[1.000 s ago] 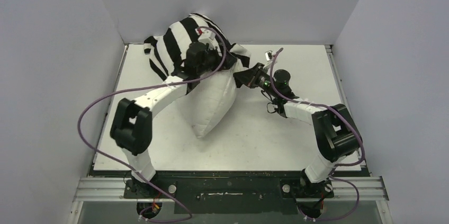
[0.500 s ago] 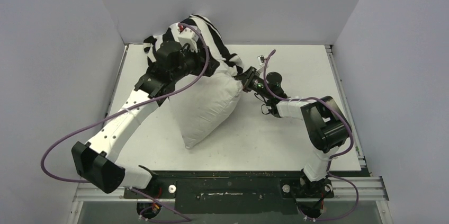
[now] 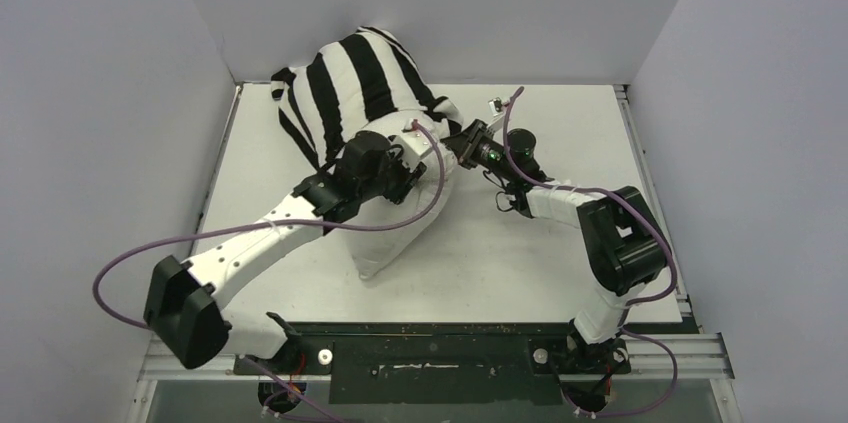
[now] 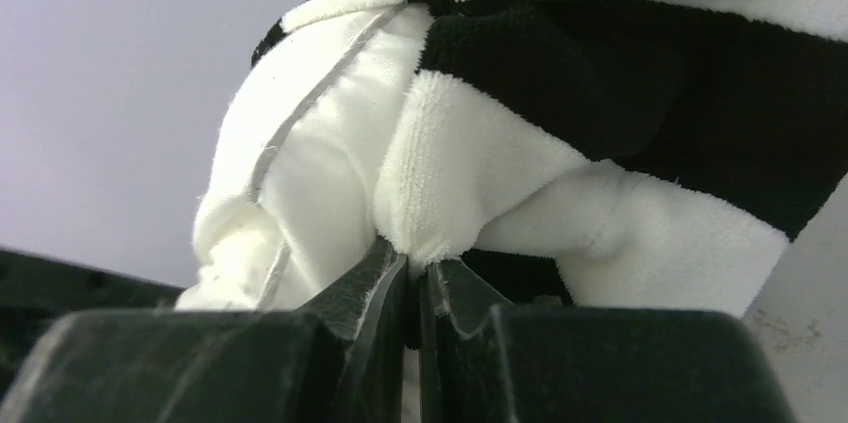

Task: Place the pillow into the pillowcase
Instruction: Stuff the pillow into the pillowcase.

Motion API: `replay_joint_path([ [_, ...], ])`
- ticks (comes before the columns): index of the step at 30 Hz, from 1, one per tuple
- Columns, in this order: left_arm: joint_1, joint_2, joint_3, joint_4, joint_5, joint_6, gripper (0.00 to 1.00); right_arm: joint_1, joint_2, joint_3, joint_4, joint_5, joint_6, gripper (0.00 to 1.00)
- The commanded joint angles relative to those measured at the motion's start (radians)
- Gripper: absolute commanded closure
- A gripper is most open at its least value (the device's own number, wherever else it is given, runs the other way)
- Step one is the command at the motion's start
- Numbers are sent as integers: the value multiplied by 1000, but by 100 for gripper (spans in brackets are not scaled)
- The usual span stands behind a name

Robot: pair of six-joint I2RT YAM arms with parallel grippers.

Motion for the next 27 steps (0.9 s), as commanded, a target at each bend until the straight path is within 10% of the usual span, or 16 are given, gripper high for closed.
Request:
replay_joint_path([
  [1, 144, 164, 5, 266, 81, -98, 72, -21, -130, 33, 150, -99, -25, 100],
  [6, 314, 463, 151, 361, 83, -249, 83, -38, -260, -56, 170, -215, -104, 100],
  [22, 256, 955, 353, 425, -180, -442, 82, 92, -391, -26, 272, -513, -266, 100],
  [27, 282, 996, 387, 414, -248, -488, 82, 103, -478, 23, -73, -591, -522, 100],
])
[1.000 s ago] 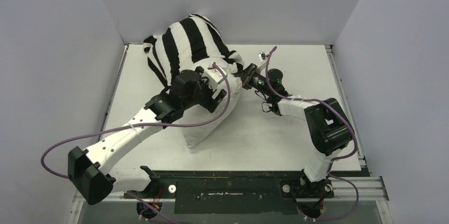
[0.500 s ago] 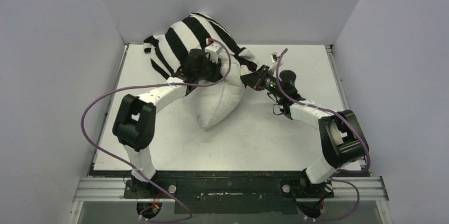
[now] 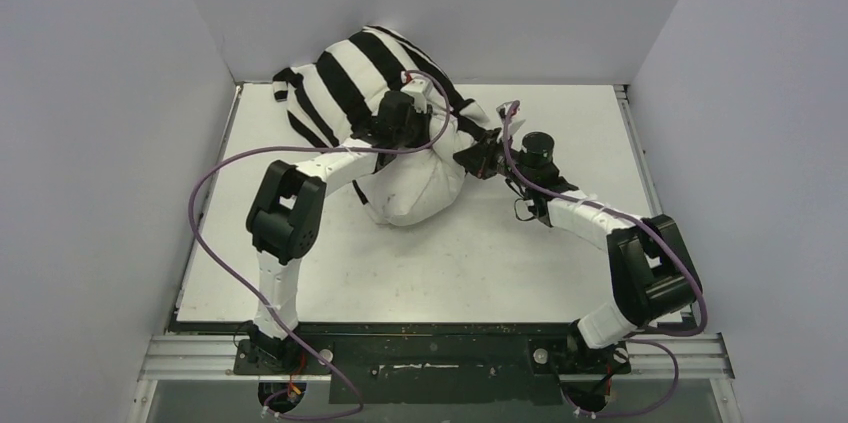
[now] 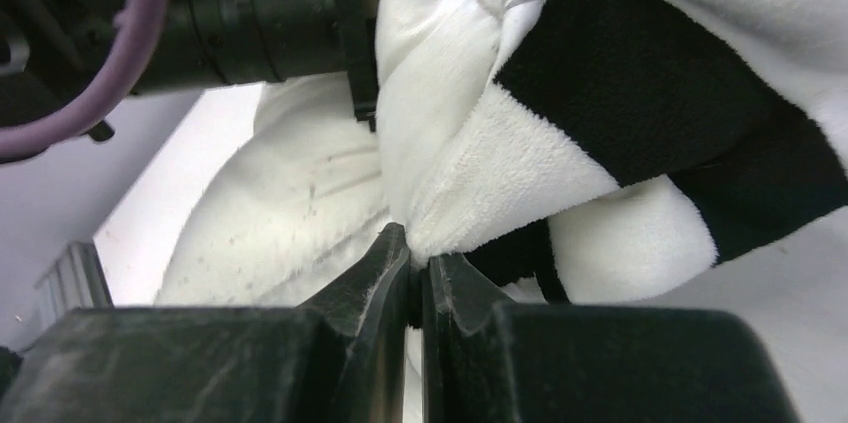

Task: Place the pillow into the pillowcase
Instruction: Stuff the pillow into the pillowcase.

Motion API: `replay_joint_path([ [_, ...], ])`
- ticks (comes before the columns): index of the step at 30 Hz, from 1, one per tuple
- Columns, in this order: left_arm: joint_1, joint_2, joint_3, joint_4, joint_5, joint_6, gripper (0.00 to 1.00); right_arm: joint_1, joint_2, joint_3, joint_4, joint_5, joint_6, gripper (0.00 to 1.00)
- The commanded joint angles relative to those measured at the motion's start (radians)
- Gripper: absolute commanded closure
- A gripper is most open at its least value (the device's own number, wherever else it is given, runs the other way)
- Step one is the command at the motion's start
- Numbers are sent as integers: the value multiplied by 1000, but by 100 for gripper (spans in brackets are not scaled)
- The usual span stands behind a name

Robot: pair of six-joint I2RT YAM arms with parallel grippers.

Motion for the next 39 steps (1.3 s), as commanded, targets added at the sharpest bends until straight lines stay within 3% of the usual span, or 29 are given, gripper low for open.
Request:
replay_joint_path([
  [1, 73, 207, -1, 2, -424, 3, 82, 142, -301, 99, 176, -604, -43, 100],
  [6, 78, 195, 35, -29, -590, -11, 83, 133, -281, 108, 487, -548, 188, 100],
  [10, 58, 212, 50, -5, -624, -57, 83, 148, -208, 145, 594, -311, 294, 100],
  [13, 68, 166, -3, 54, -475, -179, 83, 118, -188, 164, 320, -232, 185, 100],
  [16, 91, 56, -137, 211, -259, -229, 73, 54, -310, -26, 222, -34, 107, 100],
  [19, 105, -64, -169, 261, -30, -195, 55, 25, -425, -70, 13, 117, 26, 84],
  [22, 104, -190, -81, 172, 131, -146, 42, 25, -481, -81, -134, 202, -19, 66],
  [25, 105, -280, 7, 36, 224, -108, 39, 22, -495, -88, -207, 239, -29, 46],
  [30, 107, -432, 57, -175, 128, 8, 39, 24, -404, -43, -223, 247, 45, 23],
  [35, 139, -504, 18, -364, -394, 156, 48, 76, -232, 109, -206, 235, 19, 11],
  [39, 251, -487, -23, -371, -342, 114, 54, 126, -51, 297, -310, 278, -51, 10],
])
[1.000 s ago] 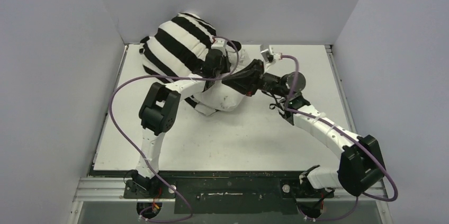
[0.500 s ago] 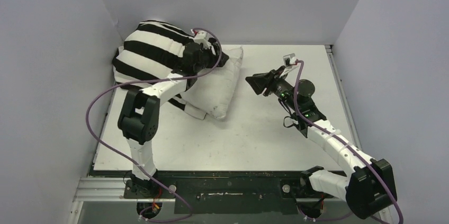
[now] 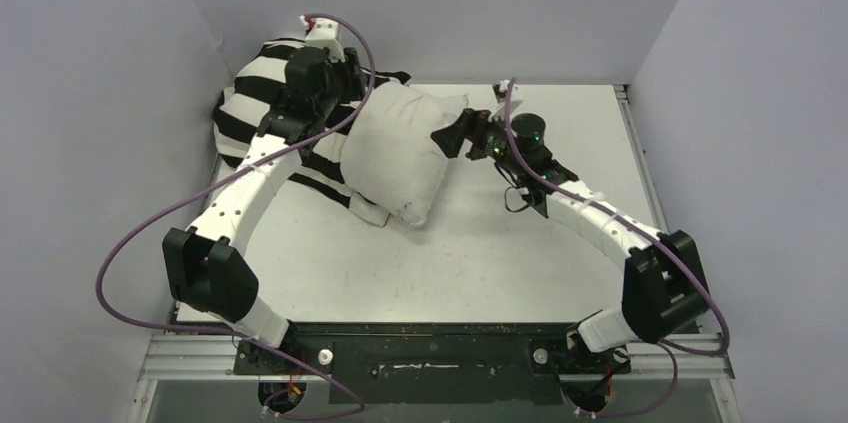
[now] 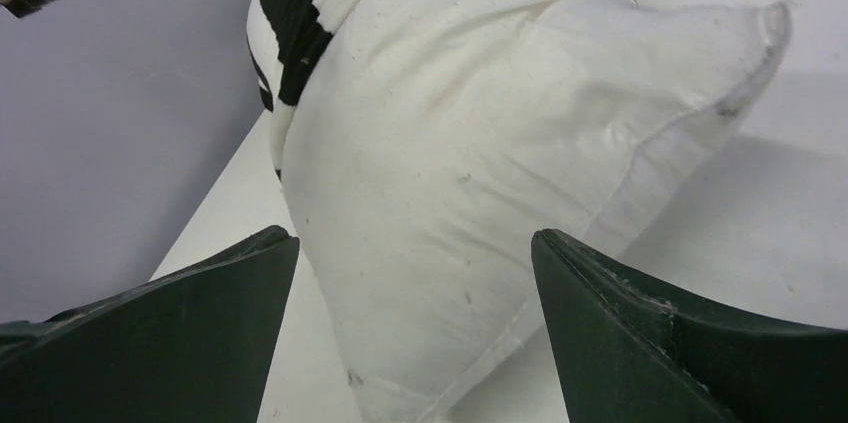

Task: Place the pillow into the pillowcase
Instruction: Stuff the pillow into the pillowcase.

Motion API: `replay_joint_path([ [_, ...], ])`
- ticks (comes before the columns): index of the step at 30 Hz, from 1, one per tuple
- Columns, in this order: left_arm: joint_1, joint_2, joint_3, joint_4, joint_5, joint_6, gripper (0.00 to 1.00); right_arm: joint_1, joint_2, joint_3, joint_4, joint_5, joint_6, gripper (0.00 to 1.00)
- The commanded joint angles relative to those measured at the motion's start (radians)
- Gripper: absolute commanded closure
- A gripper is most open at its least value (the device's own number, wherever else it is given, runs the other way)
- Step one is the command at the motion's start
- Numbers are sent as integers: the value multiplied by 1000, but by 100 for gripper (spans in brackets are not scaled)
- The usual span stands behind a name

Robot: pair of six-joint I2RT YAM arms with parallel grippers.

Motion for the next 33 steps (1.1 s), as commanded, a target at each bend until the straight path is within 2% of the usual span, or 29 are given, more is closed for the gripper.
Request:
replay_joint_path([
  [1, 121, 43, -47, -106, -109, 22, 54, 53, 138, 201, -50, 51, -58, 10],
  [3, 145, 72, -65, -58, -35, 27, 54, 68, 205, 249, -36, 34, -30, 10],
  [5, 156, 110, -84, 3, 33, 28, 49, 80, 264, 280, 8, 0, 22, 10],
  [12, 163, 281, -52, 60, 98, 62, 43, 102, 370, 298, 82, -4, 108, 11],
  [15, 162, 292, -74, 113, 183, 87, 41, 104, 379, 272, 91, -3, 103, 11],
  [17, 153, 274, -65, 89, 204, 91, 40, 103, 374, 248, 101, -3, 102, 11],
  [21, 99, 168, -27, 19, 158, 154, 40, 96, 341, 199, 102, 15, 96, 12],
  [24, 52, 134, 10, -40, 62, 215, 40, 88, 315, 164, 124, 23, 103, 12],
  [26, 43, 140, 19, -68, 20, 220, 40, 86, 302, 145, 146, 21, 114, 12],
  [33, 48, 242, 11, -61, 3, 221, 40, 83, 291, 121, 171, 4, 126, 12],
])
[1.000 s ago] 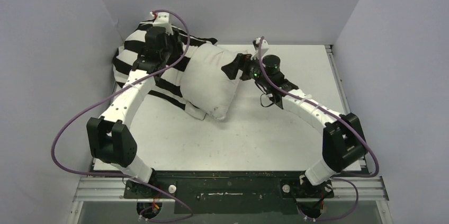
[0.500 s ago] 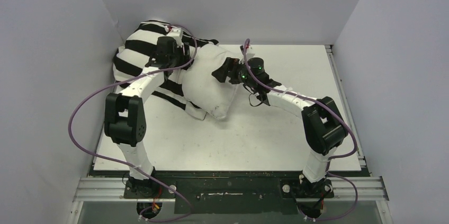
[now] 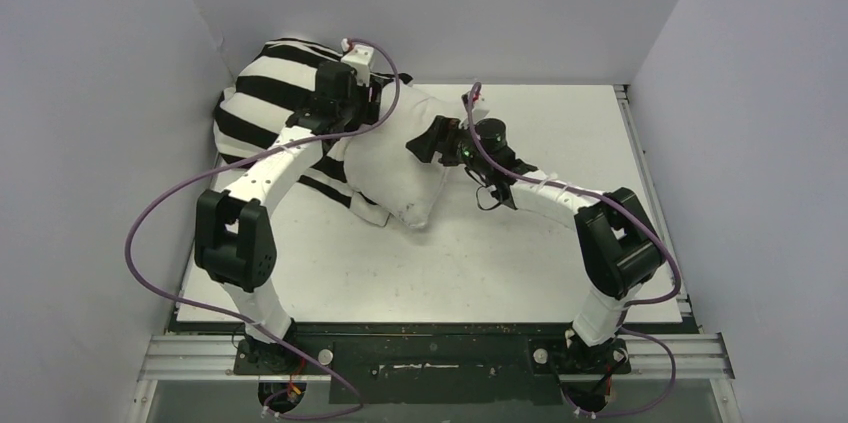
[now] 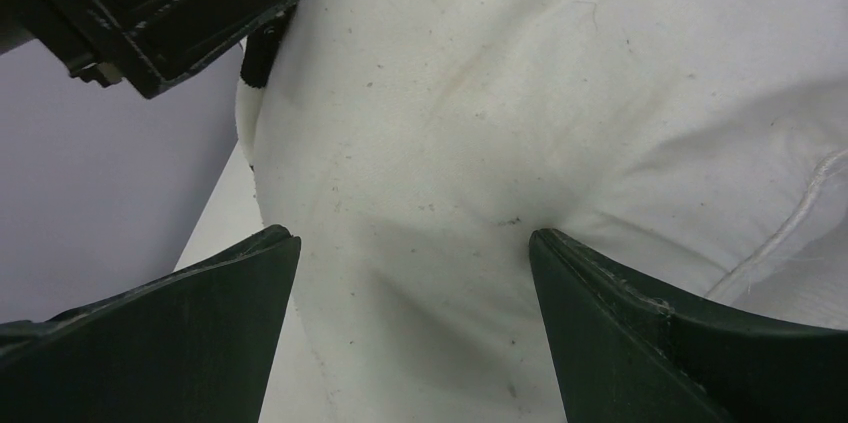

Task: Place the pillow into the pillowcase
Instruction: Stuff the pillow into the pillowcase.

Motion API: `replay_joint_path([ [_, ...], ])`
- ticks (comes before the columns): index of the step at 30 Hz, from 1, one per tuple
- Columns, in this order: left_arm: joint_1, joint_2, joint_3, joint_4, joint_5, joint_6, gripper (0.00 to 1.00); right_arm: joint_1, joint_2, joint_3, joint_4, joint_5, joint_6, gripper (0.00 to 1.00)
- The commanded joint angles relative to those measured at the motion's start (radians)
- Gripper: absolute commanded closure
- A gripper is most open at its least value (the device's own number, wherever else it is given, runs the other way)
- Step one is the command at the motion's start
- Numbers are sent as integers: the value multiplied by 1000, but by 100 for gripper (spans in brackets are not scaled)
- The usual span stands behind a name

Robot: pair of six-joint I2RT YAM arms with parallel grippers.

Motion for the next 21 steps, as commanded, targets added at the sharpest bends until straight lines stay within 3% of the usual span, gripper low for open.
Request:
replay_joint_path([
  [1, 19, 80, 30, -21, -58, 23, 40, -5, -57, -28, 69, -11, 15, 12],
  [4, 14, 104, 20, 9, -129, 64, 41, -5, -73, -38, 67, -24, -3, 12],
  [6, 15, 108, -2, 39, -129, 70, 42, -6, -91, -43, 59, -63, -106, 12],
  [8, 16, 118, 10, 33, -91, 76, 56, -7, -121, -51, 32, -73, -287, 10],
  [11, -14, 92, 39, -15, -34, 87, 90, -7, -161, -57, 18, -57, -524, 4],
  [13, -53, 33, 29, -15, -4, 97, 99, -4, -179, -47, 8, -40, -641, 0],
  [18, -96, -102, 3, 1, 133, 36, 100, -6, -130, -26, 127, -76, -750, 0],
  [21, -97, -168, -22, 37, 209, -45, 100, -5, -58, -31, 259, -137, -681, 0],
])
